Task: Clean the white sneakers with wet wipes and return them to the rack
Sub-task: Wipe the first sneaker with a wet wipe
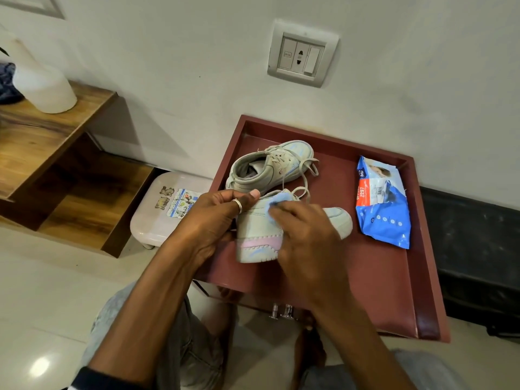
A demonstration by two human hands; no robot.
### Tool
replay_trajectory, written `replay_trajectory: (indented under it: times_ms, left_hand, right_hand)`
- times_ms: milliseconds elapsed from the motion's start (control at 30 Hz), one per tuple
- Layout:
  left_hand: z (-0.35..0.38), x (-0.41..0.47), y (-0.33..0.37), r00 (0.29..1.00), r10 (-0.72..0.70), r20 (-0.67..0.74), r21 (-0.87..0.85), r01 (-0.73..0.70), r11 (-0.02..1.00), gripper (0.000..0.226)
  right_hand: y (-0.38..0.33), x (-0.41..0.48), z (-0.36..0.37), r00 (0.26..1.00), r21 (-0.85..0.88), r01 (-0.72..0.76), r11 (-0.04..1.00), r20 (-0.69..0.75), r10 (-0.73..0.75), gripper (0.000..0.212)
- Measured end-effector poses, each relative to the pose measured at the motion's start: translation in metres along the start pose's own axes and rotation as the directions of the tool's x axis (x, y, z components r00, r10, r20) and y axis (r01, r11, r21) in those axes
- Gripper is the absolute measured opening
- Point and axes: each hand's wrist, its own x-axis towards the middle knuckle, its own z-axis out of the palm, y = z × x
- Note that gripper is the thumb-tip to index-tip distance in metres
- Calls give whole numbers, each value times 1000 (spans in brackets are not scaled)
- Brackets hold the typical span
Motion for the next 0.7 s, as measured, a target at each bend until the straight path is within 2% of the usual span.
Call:
replay_trajectory:
  times_ms: [67, 133, 200, 300, 367, 467, 567, 700]
  left_hand:
    - [0, -1, 0, 1000, 12, 7, -26, -12, 1000, 26]
    - [1, -1, -1, 1000, 15, 8, -46, -15, 999, 19]
    - [2, 0, -1, 1000, 4, -4, -36, -4, 999, 18]
    - [1, 0, 0, 1000, -18, 0, -6, 18, 1000, 23]
    - [1, 0, 0, 1000, -18, 5, -1, 18, 1000, 22]
    - [1, -1, 0, 1000, -19, -1, -27, 19, 999, 20]
    - [1, -3, 0, 999, -36, 21, -113, 38, 993, 25]
    - [2, -4, 1, 998, -47, 31, -156, 52, 986, 31]
  right_hand:
    - [-13, -7, 4, 987, 10, 137, 991, 86, -137, 41]
    - [-7, -5, 4, 978, 11, 174, 985, 119, -174, 40]
    - [9, 0, 0, 995, 35, 86, 996, 52, -88, 39]
    - [28, 8, -7, 991, 79, -114, 990, -63, 119, 33]
    - [20, 8, -7, 990, 60, -132, 989, -50, 135, 30]
    - [-19, -6, 4, 997, -40, 45, 998, 58, -43, 33]
    - [-48, -25, 21, 963, -76, 215, 974, 185, -198, 30]
    - [-40, -22, 20, 958, -88, 237, 967, 188, -218, 26]
